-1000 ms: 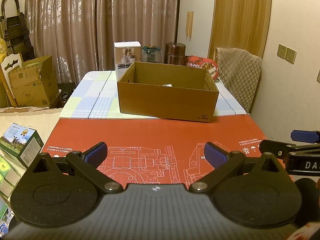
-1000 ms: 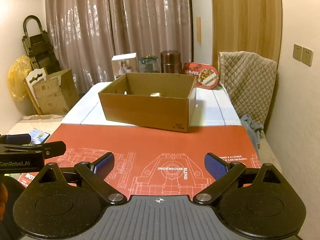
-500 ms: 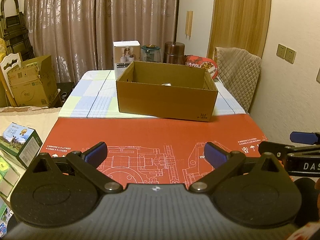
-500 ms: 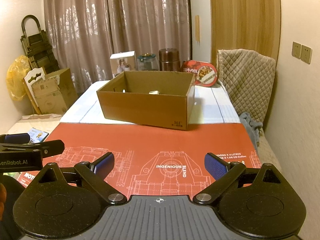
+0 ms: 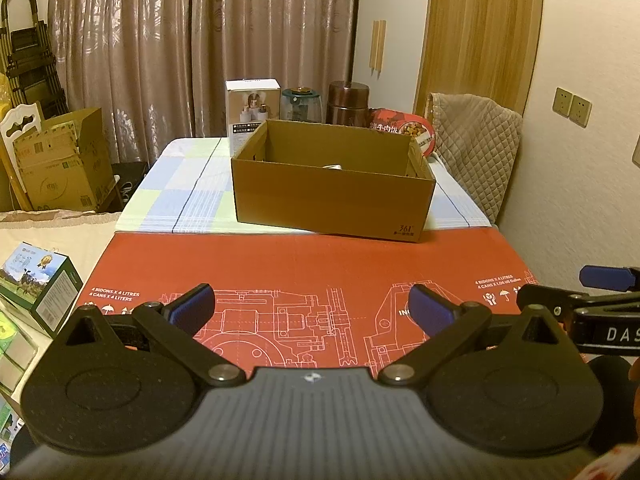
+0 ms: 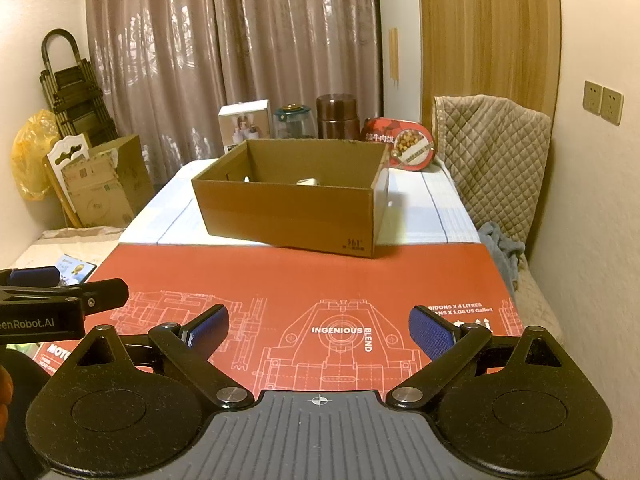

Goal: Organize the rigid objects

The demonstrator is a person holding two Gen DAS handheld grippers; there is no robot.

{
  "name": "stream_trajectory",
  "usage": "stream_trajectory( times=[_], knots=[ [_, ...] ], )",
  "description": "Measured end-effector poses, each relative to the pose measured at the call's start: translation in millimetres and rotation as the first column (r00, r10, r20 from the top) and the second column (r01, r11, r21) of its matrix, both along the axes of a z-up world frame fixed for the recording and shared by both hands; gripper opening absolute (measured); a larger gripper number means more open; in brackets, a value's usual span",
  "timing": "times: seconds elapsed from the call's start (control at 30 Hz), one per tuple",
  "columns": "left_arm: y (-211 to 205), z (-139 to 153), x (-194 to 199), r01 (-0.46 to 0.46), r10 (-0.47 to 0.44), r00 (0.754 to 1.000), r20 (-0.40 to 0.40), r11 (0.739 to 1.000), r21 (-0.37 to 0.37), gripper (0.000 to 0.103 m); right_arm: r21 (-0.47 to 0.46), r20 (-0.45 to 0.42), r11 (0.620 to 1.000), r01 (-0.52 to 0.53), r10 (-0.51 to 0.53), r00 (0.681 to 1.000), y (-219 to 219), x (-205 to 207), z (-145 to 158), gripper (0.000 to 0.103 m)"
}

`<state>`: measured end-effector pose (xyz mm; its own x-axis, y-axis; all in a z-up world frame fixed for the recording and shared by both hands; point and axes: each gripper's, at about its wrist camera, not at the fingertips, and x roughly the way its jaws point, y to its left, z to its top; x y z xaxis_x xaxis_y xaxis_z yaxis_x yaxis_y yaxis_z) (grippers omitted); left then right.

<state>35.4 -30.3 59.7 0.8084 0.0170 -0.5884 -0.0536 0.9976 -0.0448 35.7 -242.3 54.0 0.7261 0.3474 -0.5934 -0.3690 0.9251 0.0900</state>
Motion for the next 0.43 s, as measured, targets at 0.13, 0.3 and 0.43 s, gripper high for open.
stream_trajectory(
  times=[0.13,0.3,0.43],
  knots=[
    [-2.2,-2.6,-0.7,0.001,-0.001,1.000,-0.001,1.000,-0.004,0.102,0.001,0.000,1.000,0.001,-0.001,1.000,-0.6,0.0,-0.8,0.094],
    [-3.0,-5.0,-1.9,0.004,-0.003,1.000,0.001,1.000,-0.012,0.102,0.001,0.000,1.000,0.001,-0.001,1.000,-1.2,0.1,-1.8,0.094],
    [-0.7,-2.4,-1.2,0.001,-0.001,1.000,0.013,1.000,-0.028,0.102,0.001,0.000,1.000,0.002,-0.002,1.000,-1.7,0.0,-2.0,0.094]
  ],
)
